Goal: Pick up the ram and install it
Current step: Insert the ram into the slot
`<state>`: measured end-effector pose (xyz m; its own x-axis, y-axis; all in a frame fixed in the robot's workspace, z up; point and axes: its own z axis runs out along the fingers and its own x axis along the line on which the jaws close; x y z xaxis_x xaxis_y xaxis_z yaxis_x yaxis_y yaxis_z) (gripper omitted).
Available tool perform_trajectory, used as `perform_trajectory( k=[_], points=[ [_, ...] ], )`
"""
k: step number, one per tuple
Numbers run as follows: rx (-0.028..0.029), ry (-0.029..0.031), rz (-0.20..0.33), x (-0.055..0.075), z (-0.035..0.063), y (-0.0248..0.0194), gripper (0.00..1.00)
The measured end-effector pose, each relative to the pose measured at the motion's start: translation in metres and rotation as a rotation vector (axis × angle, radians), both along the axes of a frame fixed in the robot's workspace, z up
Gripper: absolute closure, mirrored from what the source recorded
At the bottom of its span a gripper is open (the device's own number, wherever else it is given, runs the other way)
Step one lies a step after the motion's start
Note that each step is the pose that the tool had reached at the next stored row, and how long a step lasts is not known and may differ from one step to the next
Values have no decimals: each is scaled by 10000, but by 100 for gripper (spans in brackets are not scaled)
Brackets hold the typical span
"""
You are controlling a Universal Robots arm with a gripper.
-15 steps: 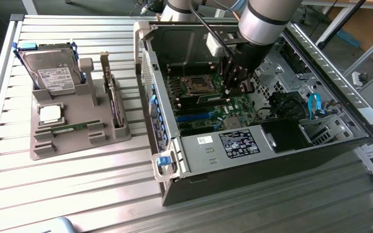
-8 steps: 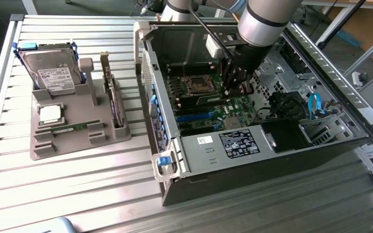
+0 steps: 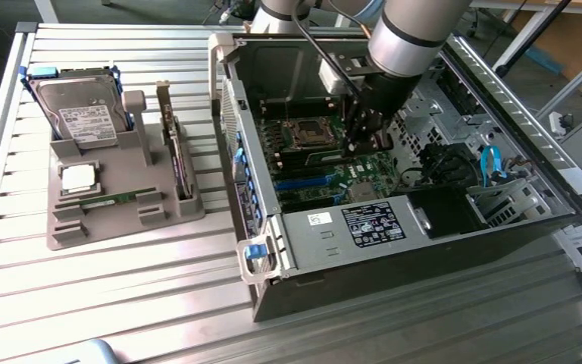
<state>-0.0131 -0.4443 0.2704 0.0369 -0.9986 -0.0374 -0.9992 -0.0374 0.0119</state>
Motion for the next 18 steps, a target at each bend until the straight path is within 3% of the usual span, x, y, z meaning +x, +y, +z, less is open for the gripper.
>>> perform_trajectory(
  k=[10, 18],
  points=[
    [1, -1, -496, -73, -45, 29, 87],
    [1, -1, -540, -172, -81, 105, 87]
  ],
)
